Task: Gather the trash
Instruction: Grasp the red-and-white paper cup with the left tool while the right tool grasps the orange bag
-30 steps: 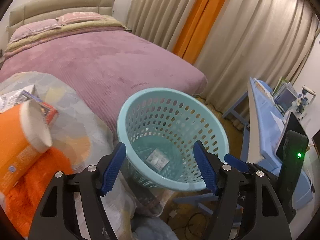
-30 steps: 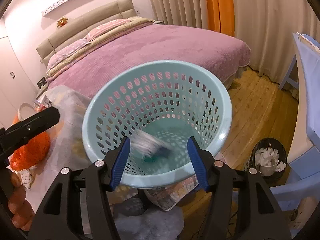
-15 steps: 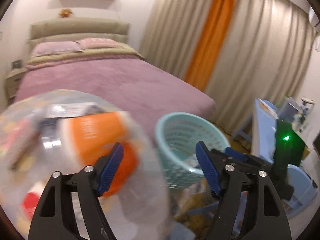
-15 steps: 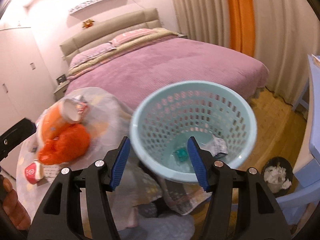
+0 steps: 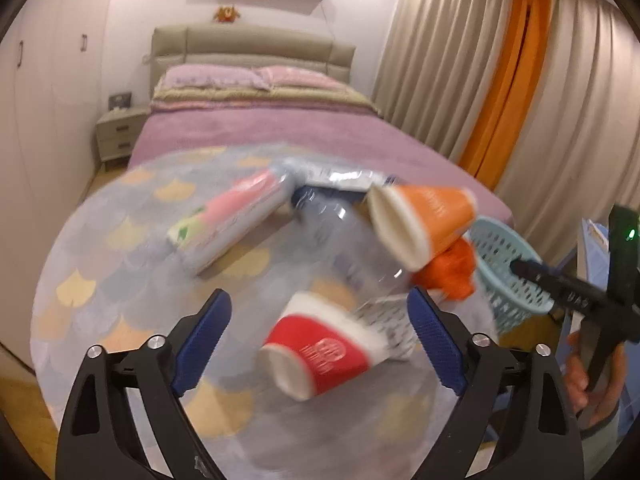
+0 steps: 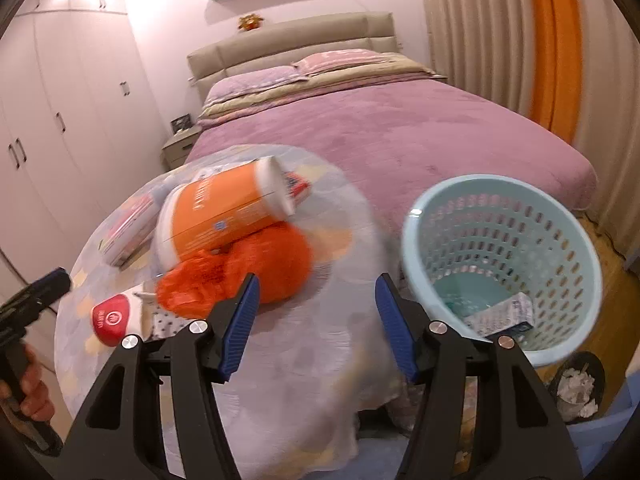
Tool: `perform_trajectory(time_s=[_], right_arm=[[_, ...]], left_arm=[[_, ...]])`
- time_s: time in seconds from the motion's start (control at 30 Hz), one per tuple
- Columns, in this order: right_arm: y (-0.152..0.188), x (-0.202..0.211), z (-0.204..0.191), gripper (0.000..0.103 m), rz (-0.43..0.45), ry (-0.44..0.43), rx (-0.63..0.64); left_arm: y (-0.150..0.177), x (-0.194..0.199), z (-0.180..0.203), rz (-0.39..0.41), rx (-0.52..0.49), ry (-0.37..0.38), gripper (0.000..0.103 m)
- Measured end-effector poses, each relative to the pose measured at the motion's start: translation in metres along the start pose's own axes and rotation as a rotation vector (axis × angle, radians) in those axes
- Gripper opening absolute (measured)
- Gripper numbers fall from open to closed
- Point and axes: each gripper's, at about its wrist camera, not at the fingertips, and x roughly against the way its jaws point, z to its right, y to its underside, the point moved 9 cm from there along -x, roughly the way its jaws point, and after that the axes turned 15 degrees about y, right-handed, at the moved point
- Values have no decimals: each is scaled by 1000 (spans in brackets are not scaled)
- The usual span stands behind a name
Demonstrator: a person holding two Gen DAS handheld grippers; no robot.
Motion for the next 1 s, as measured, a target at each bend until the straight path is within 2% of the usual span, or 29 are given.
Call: perform_trajectory(time_s=[0.1, 0.17, 0.4, 0.53, 0.63, 0.83, 1.0], right_arm=[[3, -3, -14, 59, -5, -7, 22], [4, -4, -17, 60, -4, -8, 26], [2, -14, -27, 62, -9, -34, 32], [-3, -21, -31, 66, 0, -46, 32], [-5, -29, -36, 66, -14, -53, 33], [-6, -41, -44, 66, -48, -104, 27], [-8, -49, -51, 68, -73, -139, 19]], left_arm=[[19, -3, -21, -42, 33, -15, 90], [29, -11, -25, -65, 53, 7, 90], [49, -33, -32, -132, 115, 9, 88], [56, -36, -29, -140, 105, -1, 74], [58, -34, -25, -133, 111, 19, 61], [53, -28, -25, -94, 119, 15, 51], [50, -23, -21, -76, 118, 21, 49]])
